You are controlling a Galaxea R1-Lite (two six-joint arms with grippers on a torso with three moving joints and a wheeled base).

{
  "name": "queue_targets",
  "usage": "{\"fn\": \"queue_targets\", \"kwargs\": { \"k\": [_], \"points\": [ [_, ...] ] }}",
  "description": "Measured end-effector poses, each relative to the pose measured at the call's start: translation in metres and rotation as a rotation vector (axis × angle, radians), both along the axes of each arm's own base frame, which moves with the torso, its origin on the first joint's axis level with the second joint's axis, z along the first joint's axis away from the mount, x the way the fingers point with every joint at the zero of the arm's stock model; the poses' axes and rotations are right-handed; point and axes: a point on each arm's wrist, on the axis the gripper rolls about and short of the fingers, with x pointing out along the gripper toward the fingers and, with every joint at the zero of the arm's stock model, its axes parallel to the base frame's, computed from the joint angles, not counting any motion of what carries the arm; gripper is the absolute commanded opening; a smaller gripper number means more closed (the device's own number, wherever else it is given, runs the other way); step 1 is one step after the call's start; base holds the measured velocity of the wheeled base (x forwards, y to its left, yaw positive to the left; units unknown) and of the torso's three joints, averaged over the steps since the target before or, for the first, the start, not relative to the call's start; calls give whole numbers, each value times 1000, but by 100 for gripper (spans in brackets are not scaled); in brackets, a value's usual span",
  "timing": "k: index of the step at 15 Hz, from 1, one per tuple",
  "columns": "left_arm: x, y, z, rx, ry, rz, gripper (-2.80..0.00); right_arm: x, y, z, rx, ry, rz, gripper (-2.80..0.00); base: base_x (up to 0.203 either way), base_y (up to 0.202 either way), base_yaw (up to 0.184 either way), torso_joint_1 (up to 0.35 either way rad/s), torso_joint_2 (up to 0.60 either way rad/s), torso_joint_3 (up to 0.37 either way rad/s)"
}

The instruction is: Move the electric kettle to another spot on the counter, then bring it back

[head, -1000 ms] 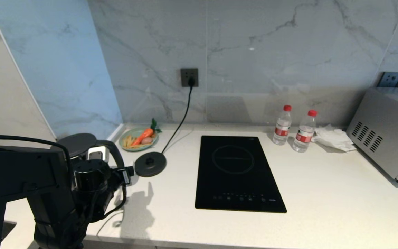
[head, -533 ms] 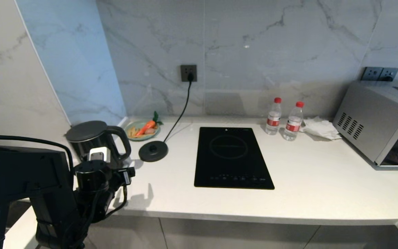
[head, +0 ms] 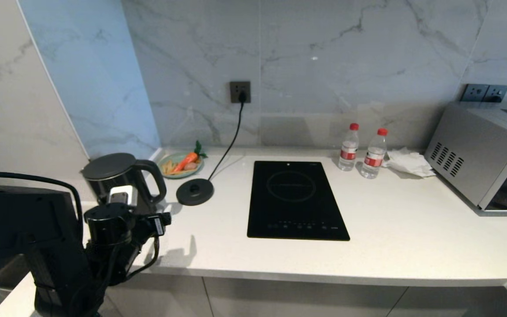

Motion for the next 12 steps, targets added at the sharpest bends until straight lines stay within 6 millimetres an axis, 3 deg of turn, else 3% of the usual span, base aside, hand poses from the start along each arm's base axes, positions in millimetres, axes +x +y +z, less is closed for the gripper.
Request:
{"fn": "queue_targets", "kwargs": {
  "k": [2, 6, 12],
  "points": [
    [-13, 14, 24, -30, -42, -68, 0, 0, 0, 0, 0, 0, 0, -280, 0, 0, 0, 0, 0, 0],
    [-60, 30, 77, -85, -99, -160, 0, 0, 0, 0, -4, 0, 0, -280, 0, 0, 0, 0, 0, 0],
    [-154, 34, 144, -85, -191, -218, 0, 0, 0, 0, -4, 0, 0, -280, 0, 0, 0, 0, 0, 0]
  ]
}}
